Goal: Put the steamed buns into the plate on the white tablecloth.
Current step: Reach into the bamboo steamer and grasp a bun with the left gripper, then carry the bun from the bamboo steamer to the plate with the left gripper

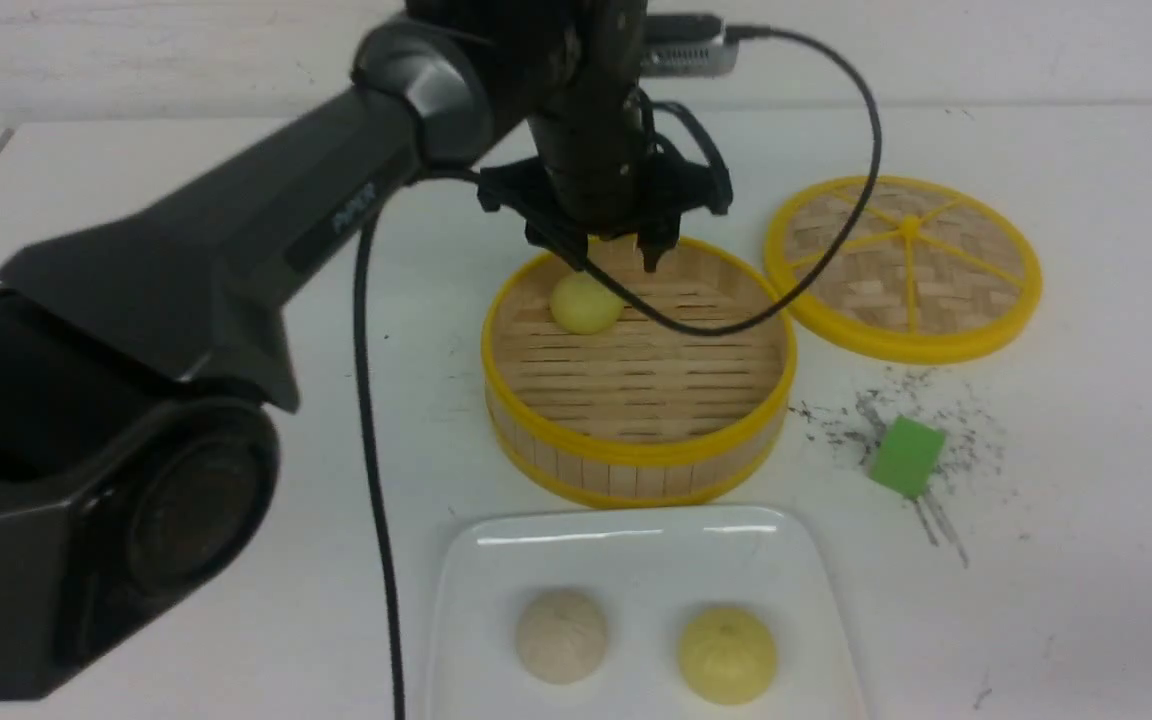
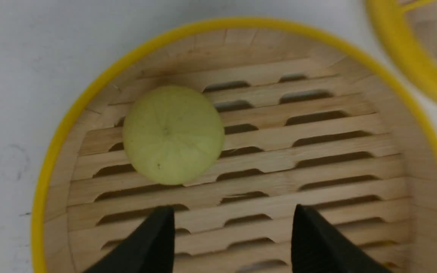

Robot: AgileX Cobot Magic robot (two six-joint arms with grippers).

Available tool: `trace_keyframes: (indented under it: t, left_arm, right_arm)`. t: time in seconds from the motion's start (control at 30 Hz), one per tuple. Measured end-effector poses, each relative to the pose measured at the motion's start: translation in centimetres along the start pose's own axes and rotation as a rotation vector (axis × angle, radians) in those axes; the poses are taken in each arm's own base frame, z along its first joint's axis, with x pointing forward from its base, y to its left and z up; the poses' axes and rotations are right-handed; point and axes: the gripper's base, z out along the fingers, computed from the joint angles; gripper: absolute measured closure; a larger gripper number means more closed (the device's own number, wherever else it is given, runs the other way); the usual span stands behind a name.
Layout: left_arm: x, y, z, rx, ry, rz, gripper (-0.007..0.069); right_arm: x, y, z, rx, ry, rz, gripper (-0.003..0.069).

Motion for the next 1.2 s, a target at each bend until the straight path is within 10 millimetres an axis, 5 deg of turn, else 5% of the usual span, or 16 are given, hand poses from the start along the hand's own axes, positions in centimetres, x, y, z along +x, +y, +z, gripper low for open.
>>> trace_keyframes:
  t: [0.13,0.47,0.77,0.87,1.03,1.07,1.2]
  left_arm:
    - [0.7,0.2,2.8,-0.041,0.043,0.027,0.0197]
    - [0.2,0.7,3.4,-0.099,-0.008,0.072,0.0199]
    - [1.3,0.8,6.5,-0.125,0.048,0.081,0.0203]
    - [1.4,0.8,6.8,-0.13,0.055,0.072,0.0269]
    - [1.2,0.9,6.1,-0.136,0.061,0.071,0.0554]
    - [1.2,0.9,6.0,-0.137,0.061,0.073,0.0561]
    - [0.1,0.6,1.5,-0.1,0.067,0.077,0.0603]
  right_arm:
    - [0.0,0.0,0.0,0.001,0.0,-0.001,0.0569]
    - [0.0,0.0,0.0,-0.004,0.0,0.003,0.0559]
    - [0.0,0.0,0.0,-0.004,0.0,0.003,0.0554]
    - [0.0,0.0,0.0,-0.004,0.0,0.003,0.055]
    - [0.0,0.0,0.0,-0.004,0.0,0.003,0.0545]
    - [0.0,0.0,0.0,-0.004,0.0,0.003,0.0545]
    - [0.0,0.0,0.0,-0.004,0.0,0.003,0.0545]
